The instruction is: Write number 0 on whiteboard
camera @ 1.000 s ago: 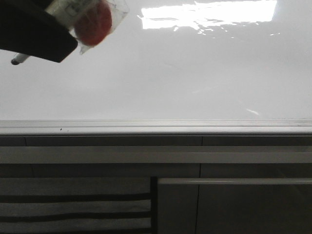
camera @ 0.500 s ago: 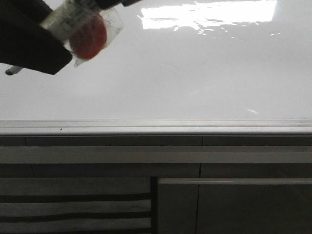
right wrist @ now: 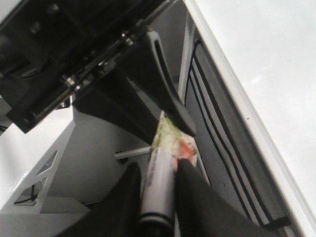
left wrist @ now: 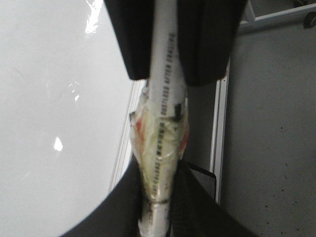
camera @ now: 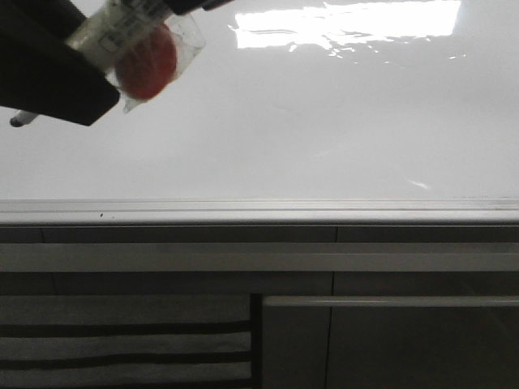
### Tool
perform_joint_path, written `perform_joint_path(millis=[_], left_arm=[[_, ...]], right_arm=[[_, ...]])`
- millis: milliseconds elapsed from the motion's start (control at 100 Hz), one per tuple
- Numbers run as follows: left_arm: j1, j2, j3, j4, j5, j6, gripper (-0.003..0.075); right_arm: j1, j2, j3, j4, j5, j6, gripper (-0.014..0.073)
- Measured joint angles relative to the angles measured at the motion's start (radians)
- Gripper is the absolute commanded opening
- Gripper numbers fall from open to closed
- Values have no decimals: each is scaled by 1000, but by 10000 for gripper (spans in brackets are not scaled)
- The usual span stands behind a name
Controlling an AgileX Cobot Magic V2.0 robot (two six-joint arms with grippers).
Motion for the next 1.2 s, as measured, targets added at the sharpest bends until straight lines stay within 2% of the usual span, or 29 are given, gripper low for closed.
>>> perform_joint_path(millis=[120,660,730,840,930,1070,1200], left_arm=[[0,0,0,-8,4,-5,-20],[0,0,0,-11,8,-11,-11],[0,0,0,-9,8,-19,62],[0,0,0,1,8,-29,298],[0,0,0,7,6,-31,449],[0,0,0,21,-2,-33,472],[0,-17,0,23,-2,-47,472]], right_arm=[[0,0,0,-13,-7,0,-77],[-2,4,0,-25,3,0,-76],[-2,4,0,-25,-1,0,-76],[-2,4,0,-25,-4,0,-76],[-2,4,0,-25,6,10,-65],[-6,4,0,-53,4,91,-57],[-24,4,0,-149,-32,229,-55]])
